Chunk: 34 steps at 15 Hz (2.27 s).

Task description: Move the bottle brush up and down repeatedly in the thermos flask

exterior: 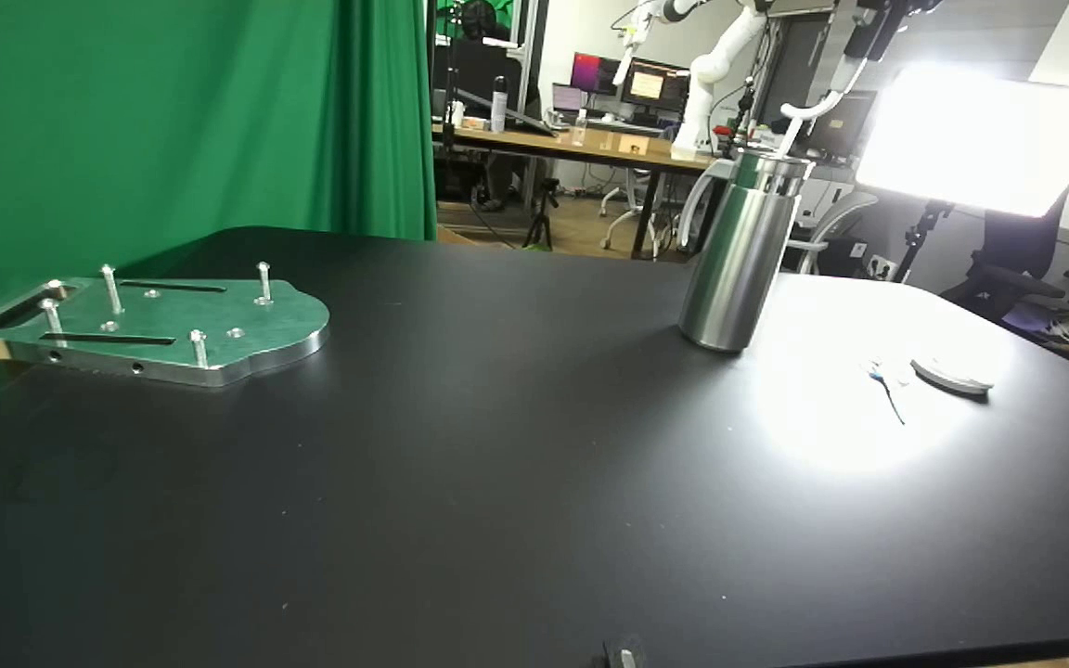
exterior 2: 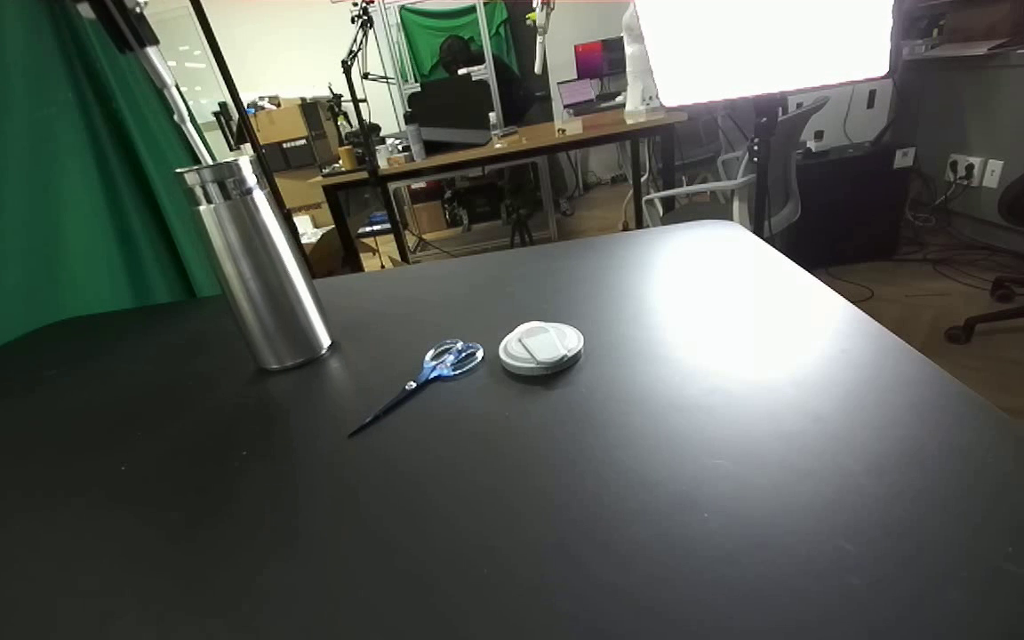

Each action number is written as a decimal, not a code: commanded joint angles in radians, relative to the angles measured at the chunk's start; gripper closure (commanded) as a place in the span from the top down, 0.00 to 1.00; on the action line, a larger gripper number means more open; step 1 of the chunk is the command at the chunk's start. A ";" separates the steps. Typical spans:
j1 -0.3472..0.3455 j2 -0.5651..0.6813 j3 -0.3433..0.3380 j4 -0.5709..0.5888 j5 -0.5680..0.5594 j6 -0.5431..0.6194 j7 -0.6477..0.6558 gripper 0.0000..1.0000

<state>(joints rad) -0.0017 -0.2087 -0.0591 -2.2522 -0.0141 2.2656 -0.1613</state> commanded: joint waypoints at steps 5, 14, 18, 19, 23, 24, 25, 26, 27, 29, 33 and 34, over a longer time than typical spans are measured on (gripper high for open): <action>-0.008 -0.070 -0.007 0.020 0.007 -0.047 -0.013 0.04; -0.007 0.075 0.010 0.048 -0.016 -0.041 0.005 0.04; -0.010 0.154 0.015 0.065 -0.028 -0.043 0.014 0.04; -0.011 0.170 0.014 0.072 -0.029 -0.046 0.013 0.04; -0.014 0.212 0.013 0.106 -0.030 -0.056 0.012 0.04; -0.014 0.217 0.013 0.114 -0.029 -0.058 0.012 0.04; -0.015 0.218 0.012 0.119 -0.028 -0.061 0.010 0.04; -0.016 0.216 0.011 0.126 -0.023 -0.068 0.006 0.04; -0.018 0.202 0.010 0.130 -0.016 -0.072 0.000 0.04; -0.022 0.169 0.007 0.133 -0.003 -0.083 -0.011 0.04; -0.031 0.091 -0.001 0.135 0.004 -0.101 -0.019 0.04; -0.033 0.068 -0.003 0.132 0.005 -0.107 -0.021 0.04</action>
<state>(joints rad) -0.0229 -0.0709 -0.0590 -2.1244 -0.0194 2.1983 -0.1726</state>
